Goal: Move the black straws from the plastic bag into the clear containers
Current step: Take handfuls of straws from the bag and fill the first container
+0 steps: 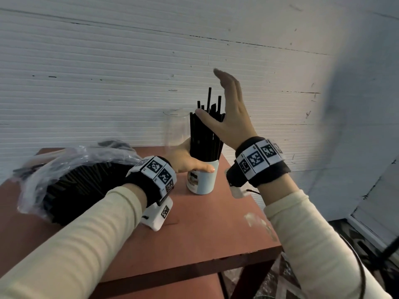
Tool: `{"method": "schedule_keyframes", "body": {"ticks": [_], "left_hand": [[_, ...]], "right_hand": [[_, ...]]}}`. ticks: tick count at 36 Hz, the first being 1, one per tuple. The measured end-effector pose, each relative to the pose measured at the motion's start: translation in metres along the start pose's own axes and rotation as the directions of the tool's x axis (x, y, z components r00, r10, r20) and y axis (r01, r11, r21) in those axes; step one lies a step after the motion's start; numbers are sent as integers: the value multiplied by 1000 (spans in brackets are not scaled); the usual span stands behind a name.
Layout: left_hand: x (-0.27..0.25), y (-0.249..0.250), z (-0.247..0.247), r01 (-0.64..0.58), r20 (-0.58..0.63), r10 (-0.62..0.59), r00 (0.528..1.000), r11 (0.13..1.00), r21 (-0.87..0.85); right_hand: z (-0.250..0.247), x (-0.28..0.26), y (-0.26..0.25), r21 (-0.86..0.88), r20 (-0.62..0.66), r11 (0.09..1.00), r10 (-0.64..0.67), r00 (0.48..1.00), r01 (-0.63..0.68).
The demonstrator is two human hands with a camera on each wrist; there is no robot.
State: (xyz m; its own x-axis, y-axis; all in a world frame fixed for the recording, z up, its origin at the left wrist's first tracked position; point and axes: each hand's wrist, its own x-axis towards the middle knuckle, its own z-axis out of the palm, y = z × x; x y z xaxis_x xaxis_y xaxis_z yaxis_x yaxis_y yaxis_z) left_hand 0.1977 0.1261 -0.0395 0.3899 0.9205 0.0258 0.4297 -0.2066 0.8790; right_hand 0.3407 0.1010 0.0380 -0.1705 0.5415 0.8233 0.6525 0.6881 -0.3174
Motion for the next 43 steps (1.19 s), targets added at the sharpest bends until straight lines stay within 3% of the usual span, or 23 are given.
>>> {"method": "schedule_keyframes", "body": {"ticks": [3, 6, 14, 21, 27, 32, 40, 43], "left_hand": [[-1, 0, 0, 8, -27, -8, 1000, 1000, 5], [-2, -1, 1, 3, -28, -3, 1000, 1000, 0], [-3, 0, 2, 6, -47, -6, 999, 1000, -10], [-4, 3, 3, 23, -42, -23, 999, 1000, 1], [-2, -1, 4, 22, -45, -23, 999, 1000, -6], [-4, 4, 4, 22, -25, -22, 999, 1000, 16], [-29, 10, -8, 113, -16, -112, 994, 979, 170], [-48, 10, -22, 89, -119, -62, 991, 969, 233]], "right_hand": [[3, 2, -1, -110, 103, 992, -56, 993, 67], [8, -8, 3, -189, 177, 981, -19, 984, 53], [3, -10, 1, -214, 81, 975, -37, 996, 53], [-4, -6, -2, -203, 250, 973, 163, 954, -113], [-9, -17, -2, -218, 189, 971, 138, 972, -95], [-13, -22, -4, -242, 276, 966, 154, 949, -86], [-13, -20, -22, -144, 120, 988, 68, 990, -51], [-6, -23, -37, -91, 40, 996, 7, 999, -3]]}}
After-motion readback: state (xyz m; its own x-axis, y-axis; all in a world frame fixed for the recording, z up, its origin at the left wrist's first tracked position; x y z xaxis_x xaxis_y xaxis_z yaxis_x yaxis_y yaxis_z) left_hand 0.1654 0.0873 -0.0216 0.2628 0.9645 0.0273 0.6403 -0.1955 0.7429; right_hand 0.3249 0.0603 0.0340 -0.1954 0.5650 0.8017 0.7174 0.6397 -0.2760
